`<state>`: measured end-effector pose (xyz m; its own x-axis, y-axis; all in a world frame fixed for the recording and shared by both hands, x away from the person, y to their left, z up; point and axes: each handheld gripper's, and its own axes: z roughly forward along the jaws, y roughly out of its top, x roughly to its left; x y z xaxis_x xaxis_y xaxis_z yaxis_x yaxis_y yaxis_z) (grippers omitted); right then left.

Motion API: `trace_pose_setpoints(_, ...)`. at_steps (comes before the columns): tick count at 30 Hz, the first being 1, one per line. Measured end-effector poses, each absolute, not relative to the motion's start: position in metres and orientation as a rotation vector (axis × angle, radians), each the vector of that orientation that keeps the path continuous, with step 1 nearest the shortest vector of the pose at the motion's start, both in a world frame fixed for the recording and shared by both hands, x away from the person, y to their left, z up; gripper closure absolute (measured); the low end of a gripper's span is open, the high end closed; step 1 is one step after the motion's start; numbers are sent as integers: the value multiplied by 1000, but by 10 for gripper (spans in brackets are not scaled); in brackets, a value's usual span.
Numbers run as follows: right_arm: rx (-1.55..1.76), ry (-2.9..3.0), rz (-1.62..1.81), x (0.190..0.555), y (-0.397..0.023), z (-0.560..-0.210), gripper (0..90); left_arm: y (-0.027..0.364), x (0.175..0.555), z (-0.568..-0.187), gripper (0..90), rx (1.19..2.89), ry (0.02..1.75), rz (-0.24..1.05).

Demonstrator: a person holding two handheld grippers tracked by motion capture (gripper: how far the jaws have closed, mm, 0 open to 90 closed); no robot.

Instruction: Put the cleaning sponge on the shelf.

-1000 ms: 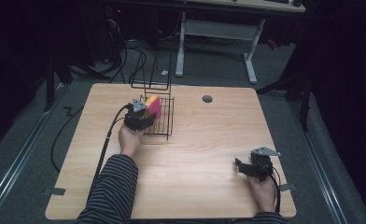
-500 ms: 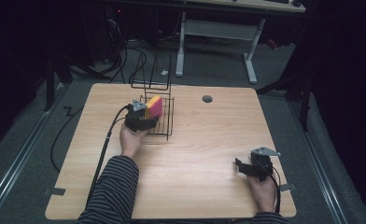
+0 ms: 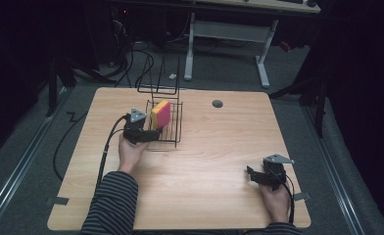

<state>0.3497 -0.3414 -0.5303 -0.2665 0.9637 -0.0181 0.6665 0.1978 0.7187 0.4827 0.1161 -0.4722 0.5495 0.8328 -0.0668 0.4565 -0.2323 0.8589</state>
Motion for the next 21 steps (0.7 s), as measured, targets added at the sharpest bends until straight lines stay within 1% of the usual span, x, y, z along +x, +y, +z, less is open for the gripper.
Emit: trace_pose_setpoints(21, 1516, 2008, 835, 350, -341, -530, 262, 140, 457, -462, 168, 1837, 1053, 524)
